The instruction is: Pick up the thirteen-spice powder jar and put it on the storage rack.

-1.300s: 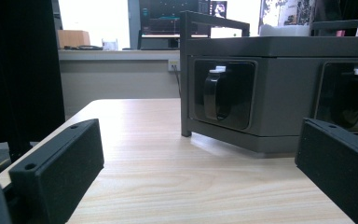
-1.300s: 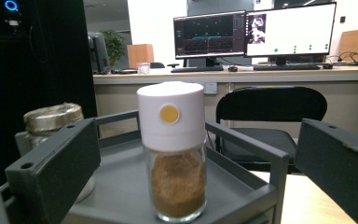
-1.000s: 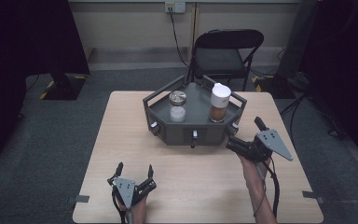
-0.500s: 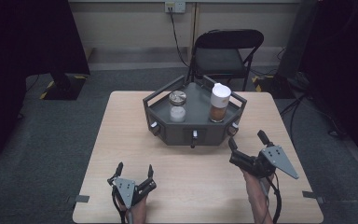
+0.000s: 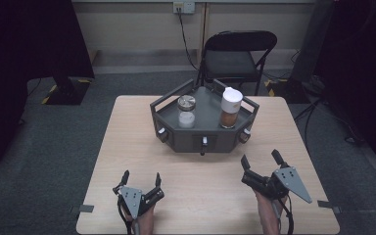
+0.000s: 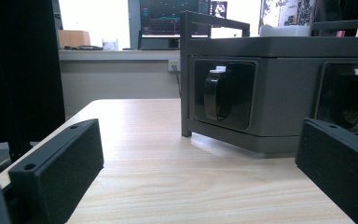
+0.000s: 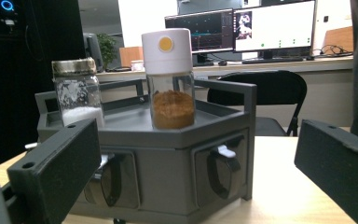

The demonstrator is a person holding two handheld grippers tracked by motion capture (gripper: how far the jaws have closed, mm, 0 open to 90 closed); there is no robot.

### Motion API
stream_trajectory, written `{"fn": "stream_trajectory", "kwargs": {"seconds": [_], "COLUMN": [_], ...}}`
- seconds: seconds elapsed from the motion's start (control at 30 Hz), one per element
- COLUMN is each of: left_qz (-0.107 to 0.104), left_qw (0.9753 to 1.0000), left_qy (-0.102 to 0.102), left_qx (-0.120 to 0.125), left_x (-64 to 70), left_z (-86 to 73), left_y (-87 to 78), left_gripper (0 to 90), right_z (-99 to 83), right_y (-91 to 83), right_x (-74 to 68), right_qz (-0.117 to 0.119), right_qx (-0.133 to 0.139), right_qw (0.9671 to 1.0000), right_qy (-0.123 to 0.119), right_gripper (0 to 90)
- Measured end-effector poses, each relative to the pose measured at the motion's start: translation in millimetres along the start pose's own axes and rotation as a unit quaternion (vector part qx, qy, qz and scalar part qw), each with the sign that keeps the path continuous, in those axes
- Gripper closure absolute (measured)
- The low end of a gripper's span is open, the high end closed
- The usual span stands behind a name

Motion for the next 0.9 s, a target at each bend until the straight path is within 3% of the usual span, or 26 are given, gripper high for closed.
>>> {"fn": "stream_trajectory", "kwargs": {"seconds": [0.43, 0.73, 0.9], "left_qz": [0.000, 0.001, 0.001], "left_qw": [1.0000, 1.0000, 1.0000], "left_qy": [0.000, 0.000, 0.000], "left_qx": [0.000, 0.000, 0.000], "left_x": [-0.1, -0.2, -0.1], "left_z": [0.0, 0.0, 0.0], "left_y": [-0.6, -0.8, -0.8], "left_gripper": [0.3, 0.3, 0.3], "right_z": [-36.0, -63.9, -74.9], "right_y": [-8.8, -8.1, -7.4], "right_x": [-0.8, 6.5, 9.0], "right_qz": [-0.005, -0.035, -0.050], "right_qx": [-0.012, -0.019, -0.023], "right_qw": [0.9999, 0.9991, 0.9981], "right_qy": [-0.008, -0.012, -0.028], "right_gripper": [0.0, 0.0, 0.0]}}
Point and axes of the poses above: each handheld gripper's, and its own axes: y roughly forward along the jaws, z roughly out of its top, x roughly to its right, the point moved 10 cm from there along y, roughly forward along the jaws, and after that the axes turned 1 degree about y, right-handed, at the moved point
